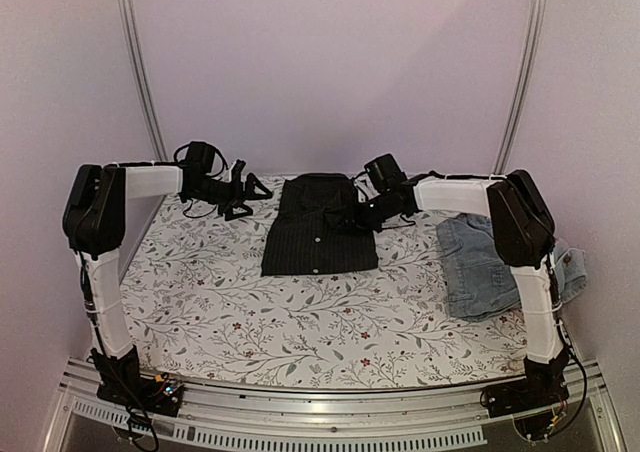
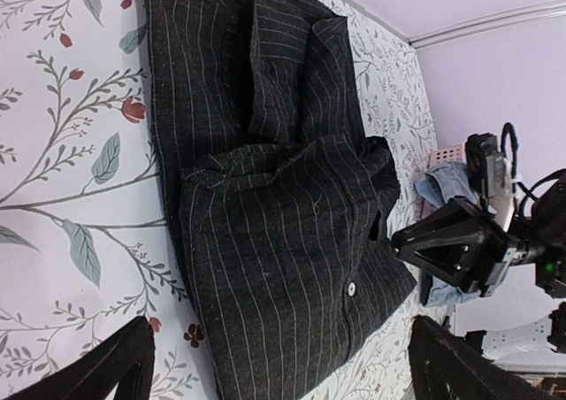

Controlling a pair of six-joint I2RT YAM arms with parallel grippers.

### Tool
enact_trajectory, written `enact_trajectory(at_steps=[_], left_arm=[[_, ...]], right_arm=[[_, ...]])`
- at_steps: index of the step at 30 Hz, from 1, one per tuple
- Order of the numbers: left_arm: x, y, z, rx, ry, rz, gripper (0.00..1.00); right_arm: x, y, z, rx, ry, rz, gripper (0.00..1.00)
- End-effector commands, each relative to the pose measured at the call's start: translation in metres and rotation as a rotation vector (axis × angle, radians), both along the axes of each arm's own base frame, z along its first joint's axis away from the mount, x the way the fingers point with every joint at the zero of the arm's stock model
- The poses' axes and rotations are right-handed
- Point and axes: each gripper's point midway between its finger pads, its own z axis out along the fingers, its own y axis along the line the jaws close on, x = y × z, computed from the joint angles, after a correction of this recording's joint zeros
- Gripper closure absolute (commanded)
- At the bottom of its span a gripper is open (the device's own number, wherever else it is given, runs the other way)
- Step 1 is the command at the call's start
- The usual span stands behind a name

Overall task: Fold and stack the mixed laundry pile
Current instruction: Smooth out the 2/3-rectangle-folded shirt at the center of the board.

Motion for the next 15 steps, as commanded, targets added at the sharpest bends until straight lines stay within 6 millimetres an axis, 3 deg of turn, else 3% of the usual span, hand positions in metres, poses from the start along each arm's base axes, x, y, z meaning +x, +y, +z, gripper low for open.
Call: enact_trajectory(at_steps=[1,4,6,11,15], left_arm=[[0.006,0.001,0.024,-0.001,-0.067,-0.003,0.0],[0.007,0.0,0.023,-0.001,-0.064,-0.005,0.0],[0.007,0.0,0.022,-0.003,-0.061,-0.006,0.0],[0.009,-0.001,0.019,-0.006,-0.056,-0.009,0.0],[0.012,-0.001,0.019,-0.005,-0.057,-0.01,0.0]], right_arm=[[-0.022,-0.004,0.005,0.029,0.017,0.022,0.87],[-0.037,-0.009,-0.005,-0.018,0.037,0.033,0.87],[-0.037,-0.016,-0.02,-0.062,0.05,0.013,0.86],[-0.005,-0.012,-0.035,-0.104,0.007,-0.038,0.83],[0.021,-0.004,-0.036,-0.089,-0.028,-0.061,0.8]])
